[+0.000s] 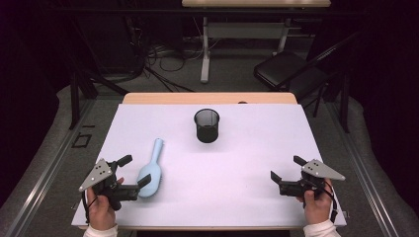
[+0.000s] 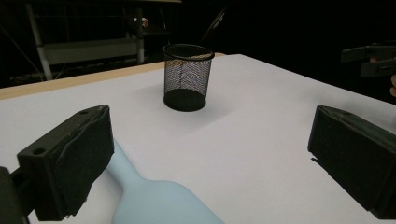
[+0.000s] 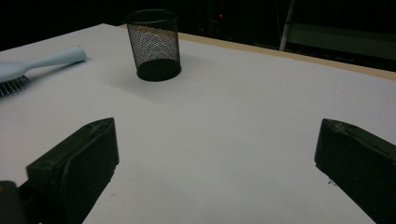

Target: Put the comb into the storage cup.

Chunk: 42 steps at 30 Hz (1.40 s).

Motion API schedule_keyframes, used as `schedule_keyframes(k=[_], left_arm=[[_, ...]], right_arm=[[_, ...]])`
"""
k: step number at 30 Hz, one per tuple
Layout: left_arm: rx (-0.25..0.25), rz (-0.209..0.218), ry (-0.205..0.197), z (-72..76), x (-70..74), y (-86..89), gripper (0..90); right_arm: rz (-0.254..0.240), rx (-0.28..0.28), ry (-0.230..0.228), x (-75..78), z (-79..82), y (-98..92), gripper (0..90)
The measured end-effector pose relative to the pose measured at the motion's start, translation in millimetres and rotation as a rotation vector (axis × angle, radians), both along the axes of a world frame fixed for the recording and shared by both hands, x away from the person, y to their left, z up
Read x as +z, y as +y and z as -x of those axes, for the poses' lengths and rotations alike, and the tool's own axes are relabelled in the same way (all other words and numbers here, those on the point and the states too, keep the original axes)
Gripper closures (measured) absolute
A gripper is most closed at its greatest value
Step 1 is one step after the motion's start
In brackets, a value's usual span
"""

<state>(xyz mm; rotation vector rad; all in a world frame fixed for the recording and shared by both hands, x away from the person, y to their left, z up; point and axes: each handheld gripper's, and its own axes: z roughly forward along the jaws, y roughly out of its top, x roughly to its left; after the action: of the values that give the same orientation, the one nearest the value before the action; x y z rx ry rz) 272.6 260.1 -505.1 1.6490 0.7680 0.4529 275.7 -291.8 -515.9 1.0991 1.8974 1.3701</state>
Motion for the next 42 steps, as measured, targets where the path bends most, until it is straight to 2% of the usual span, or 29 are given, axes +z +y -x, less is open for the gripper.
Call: schedule_keyframes(k=[2,7,8,9,11,12,14,17,23,31,33,38,40,42], left_arm=[[0.008,-0.001,0.002,1.9,0.2,-0.6,0.6],[0.039,-0.003,0.039,1.6,1.9,1.6,0.6],[0.063,0.015,0.057,-2.6,4.7,3.1,0.6],[0.063,0.015,0.057,-2.6,4.7,3.1,0.7],[0.071,0.042,0.082,-9.3,7.2,3.4,0.6],[0.077,0.046,0.101,-15.9,9.2,3.2,0.6],[0.078,0.046,0.117,-19.9,10.1,2.5,0.6],[0.068,0.026,0.134,-26.5,12.2,1.2,0.6],[0.045,0.015,0.160,-33.9,15.4,-1.5,0.7],[0.044,0.008,0.193,-42.2,21.3,-3.9,0.7],[0.050,-0.015,0.198,-44.1,23.1,-5.0,0.7],[0.075,-0.063,0.229,-54.0,25.5,-7.9,0.7],[0.091,-0.083,0.249,-60.7,26.2,-9.1,0.7],[0.092,-0.088,0.257,-62.5,26.4,-9.3,0.7]], right_arm=[[-0.007,0.002,-0.009,-0.1,-1.0,0.9,0.0],[0.013,0.027,-0.003,-0.9,-3.4,6.2,0.0],[0.015,0.028,-0.002,-1.6,-2.4,7.2,0.0],[0.015,0.028,-0.002,-1.6,-2.4,7.2,0.0],[0.022,0.029,0.001,-1.9,2.4,6.8,0.0],[0.023,0.027,-0.004,-1.5,3.2,6.0,0.0],[0.018,0.022,-0.005,-1.3,3.3,5.5,0.0],[0.010,0.015,0.003,-2.6,3.1,3.2,0.0],[0.016,0.008,0.007,-3.2,8.4,0.5,0.0],[0.007,-0.011,0.003,-1.9,15.1,-3.4,0.0],[-0.001,-0.012,0.006,-2.6,15.4,-2.6,0.0],[0.014,-0.010,0.017,-3.4,14.3,-2.2,0.0],[-0.002,-0.010,0.019,-4.7,11.3,-2.0,0.0],[-0.002,-0.009,0.018,-4.9,10.6,-1.9,0.0]])
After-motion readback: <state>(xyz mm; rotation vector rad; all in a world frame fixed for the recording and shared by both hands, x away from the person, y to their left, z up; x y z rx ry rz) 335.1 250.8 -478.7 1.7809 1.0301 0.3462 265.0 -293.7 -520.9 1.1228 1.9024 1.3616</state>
